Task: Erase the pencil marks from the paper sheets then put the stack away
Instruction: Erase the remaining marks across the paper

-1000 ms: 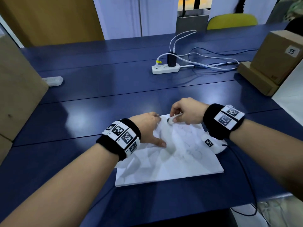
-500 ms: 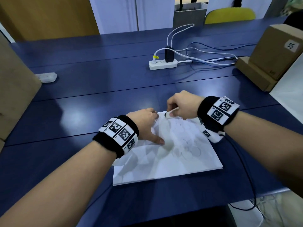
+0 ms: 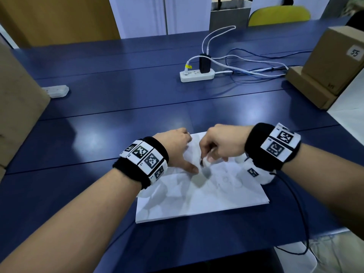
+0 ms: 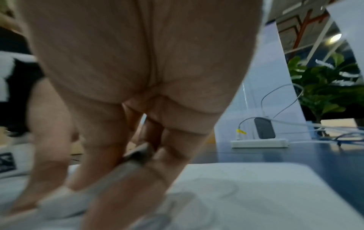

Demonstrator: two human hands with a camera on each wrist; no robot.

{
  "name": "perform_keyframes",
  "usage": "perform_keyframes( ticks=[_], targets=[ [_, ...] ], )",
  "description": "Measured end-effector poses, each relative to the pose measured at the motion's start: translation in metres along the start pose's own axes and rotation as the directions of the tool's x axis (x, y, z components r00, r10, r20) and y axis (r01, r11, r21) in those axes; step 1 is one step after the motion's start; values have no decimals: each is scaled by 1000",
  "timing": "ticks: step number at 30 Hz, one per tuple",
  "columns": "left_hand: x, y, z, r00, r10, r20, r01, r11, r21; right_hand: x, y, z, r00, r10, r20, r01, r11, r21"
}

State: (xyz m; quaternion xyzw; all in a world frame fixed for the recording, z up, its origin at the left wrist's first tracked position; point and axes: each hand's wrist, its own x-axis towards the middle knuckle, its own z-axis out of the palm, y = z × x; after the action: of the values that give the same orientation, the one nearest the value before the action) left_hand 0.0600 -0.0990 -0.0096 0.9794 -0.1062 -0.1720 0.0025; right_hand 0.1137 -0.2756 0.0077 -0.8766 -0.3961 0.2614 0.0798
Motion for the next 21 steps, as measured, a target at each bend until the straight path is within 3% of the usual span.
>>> perform_keyframes(
  ticks=[2, 5, 7, 12, 14, 16, 18, 21],
  targets=[
    [0, 0, -1, 1000, -2, 4, 2, 1000, 6, 0, -4, 1, 1000, -6, 10, 6, 1000, -18],
    [1, 0, -1, 1000, 3, -5, -3, 1000, 6, 11, 6, -7, 973, 44, -226, -61, 995, -73],
    [0, 0, 0, 1000, 5, -9, -5, 1000, 4, 13, 11, -9, 956, 73, -283, -86, 996, -34],
    [1, 0, 0, 1000, -7, 2, 7, 1000, 10, -6, -7, 0, 999, 18, 35, -18, 1000, 2],
    [1, 0, 0, 1000, -5, 5, 5, 1000, 10, -2, -8, 0, 1000, 24, -7, -24, 999, -35],
    [1, 0, 0, 1000, -1, 1, 1, 1000, 7, 8, -1, -7, 983, 58, -174, -74, 993, -88],
    [0, 1, -1, 1000, 2, -2, -2, 1000, 8, 12, 6, -10, 961, 89, -264, -113, 990, -81],
    [1, 1, 0, 1000, -5, 8, 5, 1000, 15, 5, 6, -6, 988, 42, -148, -48, 998, -38]
  ],
)
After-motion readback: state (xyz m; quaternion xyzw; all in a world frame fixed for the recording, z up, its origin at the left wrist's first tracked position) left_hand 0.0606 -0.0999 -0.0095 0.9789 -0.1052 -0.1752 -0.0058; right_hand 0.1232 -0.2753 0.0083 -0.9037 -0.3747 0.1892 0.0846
